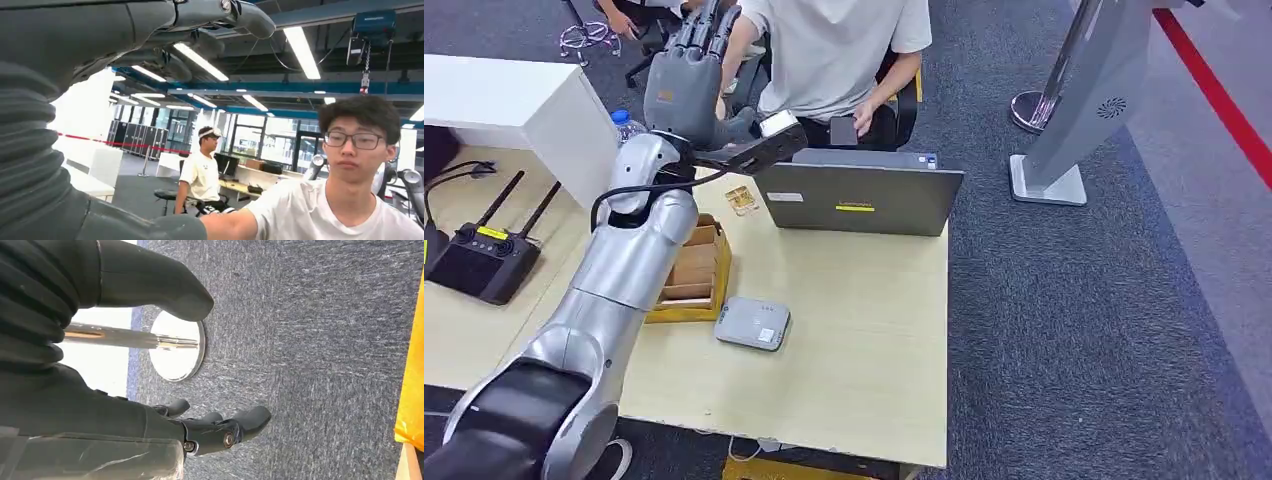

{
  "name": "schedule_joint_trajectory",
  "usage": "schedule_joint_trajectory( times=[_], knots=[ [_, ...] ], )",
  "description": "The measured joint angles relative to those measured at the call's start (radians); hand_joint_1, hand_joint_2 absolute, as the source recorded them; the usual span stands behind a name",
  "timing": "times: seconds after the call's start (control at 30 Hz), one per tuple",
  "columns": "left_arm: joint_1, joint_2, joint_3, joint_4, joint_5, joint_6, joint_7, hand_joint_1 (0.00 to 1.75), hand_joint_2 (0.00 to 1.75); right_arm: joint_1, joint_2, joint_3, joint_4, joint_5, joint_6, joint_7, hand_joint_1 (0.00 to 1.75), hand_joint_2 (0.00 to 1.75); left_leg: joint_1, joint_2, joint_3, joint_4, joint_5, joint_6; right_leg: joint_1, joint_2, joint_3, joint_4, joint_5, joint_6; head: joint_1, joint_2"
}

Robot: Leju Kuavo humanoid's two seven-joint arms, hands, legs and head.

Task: Pass the card to the sensor for recognition and then transmit it.

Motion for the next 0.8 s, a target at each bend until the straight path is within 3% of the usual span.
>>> schedule_joint_trajectory(
  times=[0.13,0.2,0.27,0.4,0.5,0.6,0.67,0.8],
  knots=[
    [0.002,0.022,0.0,0.001,0.008,0.001,0.003,0.0,1.75,0.001,0.0,0.0,0.0,0.0,-0.001,-0.002,0.0,1.75,0.0,0.0,-0.001,0.0,0.0,0.0,0.0,0.0,0.0,0.0,0.0,0.0,0.0,0.0],
    [0.004,0.055,0.0,0.006,0.023,0.018,-0.003,0.0,1.75,0.003,0.0,0.0,0.0,-0.001,-0.003,-0.003,0.0,1.75,0.0,0.001,0.0,-0.001,0.0,0.0,0.0,0.001,0.0,0.0,0.0,0.0,0.0,0.0],
    [0.008,0.101,0.007,0.025,0.061,0.047,-0.026,0.0,1.75,0.007,0.0,0.0,0.0,-0.001,-0.005,-0.003,0.0,1.75,0.0,0.002,0.0,-0.001,0.0,0.0,0.0,0.002,-0.001,0.001,0.0,0.0,0.0,0.0],
    [0.009,0.242,0.087,0.143,0.213,0.043,-0.095,0.0,1.75,0.014,0.0,0.0,0.002,-0.001,-0.008,-0.005,0.0,1.75,0.001,0.008,0.001,-0.002,0.0,-0.002,0.0,0.009,-0.003,0.003,0.0,-0.001,0.0,0.0],
    [0.017,0.384,0.225,0.298,0.409,-0.02,-0.164,0.0,1.75,0.018,-0.004,0.0,0.002,0.0,-0.006,-0.017,0.0,1.75,0.001,0.017,0.002,-0.004,-0.003,-0.007,0.0,0.018,-0.005,0.006,-0.002,-0.005,0.002,0.0],
    [0.082,0.518,0.416,0.427,0.598,-0.1,-0.176,0.0,1.75,0.024,-0.015,0.012,0.003,0.0,-0.008,-0.029,0.0,1.75,0.001,0.024,0.006,-0.005,-0.006,-0.01,0.0,0.026,-0.005,0.006,-0.004,-0.008,-0.005,0.0],
    [0.156,0.577,0.54,0.496,0.688,-0.12,-0.181,0.0,1.75,0.028,-0.023,0.019,0.004,0.0,-0.016,-0.034,0.0,1.75,0.001,0.022,0.006,-0.005,-0.007,-0.01,0.0,0.024,-0.006,0.006,-0.006,-0.009,-0.005,0.0],
    [0.313,0.65,0.769,0.587,0.866,-0.167,-0.181,0.0,1.75,0.03,-0.037,0.031,0.005,0.0,-0.028,-0.05,0.0,1.75,0.001,0.02,0.004,-0.005,-0.008,-0.01,0.0,0.022,-0.006,0.005,-0.008,-0.009,-0.003,0.0]
  ],
)
